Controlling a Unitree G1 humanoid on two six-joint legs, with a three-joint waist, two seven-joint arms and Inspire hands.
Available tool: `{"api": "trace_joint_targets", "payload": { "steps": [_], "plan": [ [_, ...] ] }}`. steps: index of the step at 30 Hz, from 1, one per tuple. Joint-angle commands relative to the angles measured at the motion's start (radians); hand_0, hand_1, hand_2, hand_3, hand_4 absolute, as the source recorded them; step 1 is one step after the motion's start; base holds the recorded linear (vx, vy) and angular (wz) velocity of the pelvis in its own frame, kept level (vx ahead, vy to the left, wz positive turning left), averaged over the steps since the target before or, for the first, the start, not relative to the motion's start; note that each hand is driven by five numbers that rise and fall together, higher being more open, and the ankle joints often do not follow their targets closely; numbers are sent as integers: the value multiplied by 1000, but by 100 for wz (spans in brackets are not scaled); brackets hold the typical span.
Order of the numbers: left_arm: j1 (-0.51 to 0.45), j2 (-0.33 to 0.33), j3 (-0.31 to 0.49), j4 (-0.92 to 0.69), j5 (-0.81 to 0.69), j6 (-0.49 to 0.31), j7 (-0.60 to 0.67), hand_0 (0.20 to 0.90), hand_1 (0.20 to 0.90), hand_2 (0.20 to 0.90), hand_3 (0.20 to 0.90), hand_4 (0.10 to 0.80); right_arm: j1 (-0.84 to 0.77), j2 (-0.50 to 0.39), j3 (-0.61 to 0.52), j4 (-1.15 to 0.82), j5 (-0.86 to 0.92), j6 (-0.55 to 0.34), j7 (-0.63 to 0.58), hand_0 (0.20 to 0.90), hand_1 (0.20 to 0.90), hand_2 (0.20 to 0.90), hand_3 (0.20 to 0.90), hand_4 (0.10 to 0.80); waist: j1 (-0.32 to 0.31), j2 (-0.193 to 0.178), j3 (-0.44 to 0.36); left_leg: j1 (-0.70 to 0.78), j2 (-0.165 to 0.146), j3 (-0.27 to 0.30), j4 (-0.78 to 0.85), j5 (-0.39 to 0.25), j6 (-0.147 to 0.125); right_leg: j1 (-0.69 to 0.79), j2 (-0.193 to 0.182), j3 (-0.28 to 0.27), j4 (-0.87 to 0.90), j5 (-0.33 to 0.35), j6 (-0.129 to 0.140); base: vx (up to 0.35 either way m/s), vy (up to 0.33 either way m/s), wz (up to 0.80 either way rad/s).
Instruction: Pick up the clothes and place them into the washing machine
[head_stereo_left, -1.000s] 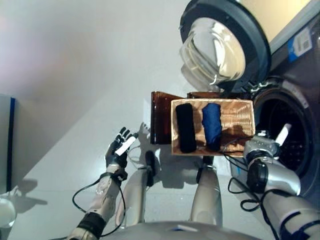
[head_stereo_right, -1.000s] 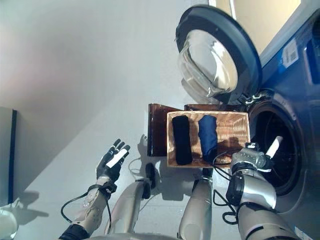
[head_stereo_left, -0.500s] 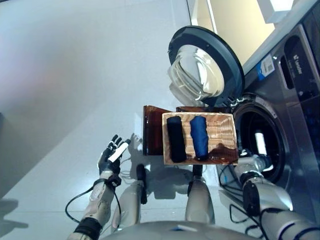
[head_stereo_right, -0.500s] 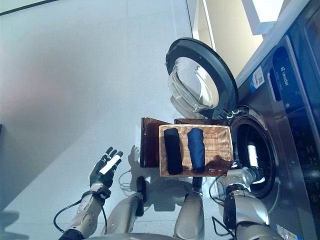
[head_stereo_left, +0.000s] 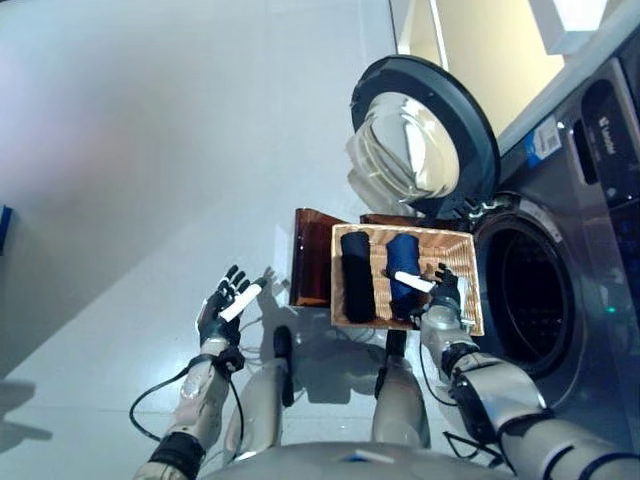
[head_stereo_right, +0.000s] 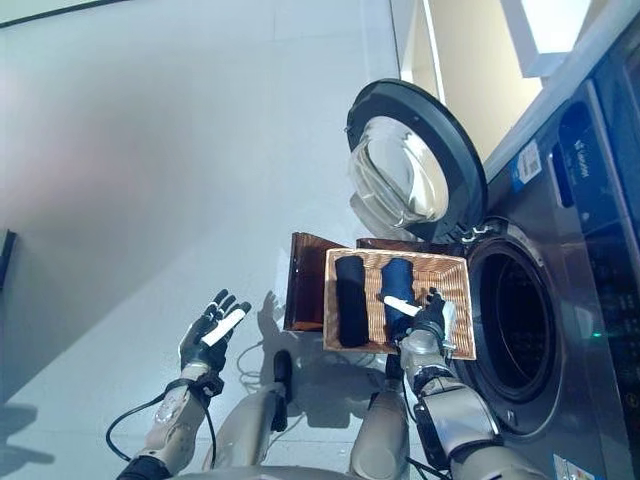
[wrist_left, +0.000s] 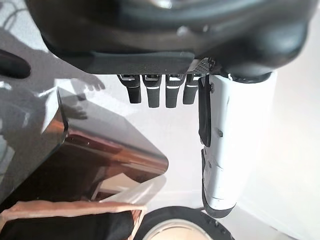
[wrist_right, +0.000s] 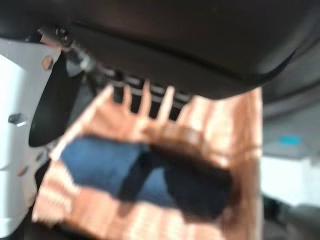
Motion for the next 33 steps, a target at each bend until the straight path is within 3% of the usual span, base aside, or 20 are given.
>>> {"api": "trace_joint_targets", "payload": {
  "steps": [1, 16, 33],
  "plan": [
    [-12, 53, 22, -111, 38, -83, -1, 900, 900, 900, 900, 800, -77, -55, 43, 2, -120, 8, -71, 900, 900, 900, 900, 800, 19, -7, -10, -53, 41, -65, 41, 14, -84, 18, -40, 6, -19, 65, 15, -18, 11, 7],
    [10, 94, 12, -208, 52, -63, 3, 900, 900, 900, 900, 800, -174, -130, 80, 43, -262, 86, -100, 900, 900, 900, 900, 800, 34, 25, 54, -170, 27, -63, 232, -50, -79, -97, -52, 38, 169, -7, 1, -28, 15, 7],
    [35, 118, 22, -311, 30, -60, 17, 900, 900, 900, 900, 800, -236, -158, 83, 75, -296, 126, -133, 900, 900, 900, 900, 800, 57, 42, 78, -351, 23, -70, 464, -148, -49, -283, -57, 81, 400, -101, -15, -6, 4, 1]
  ]
}}
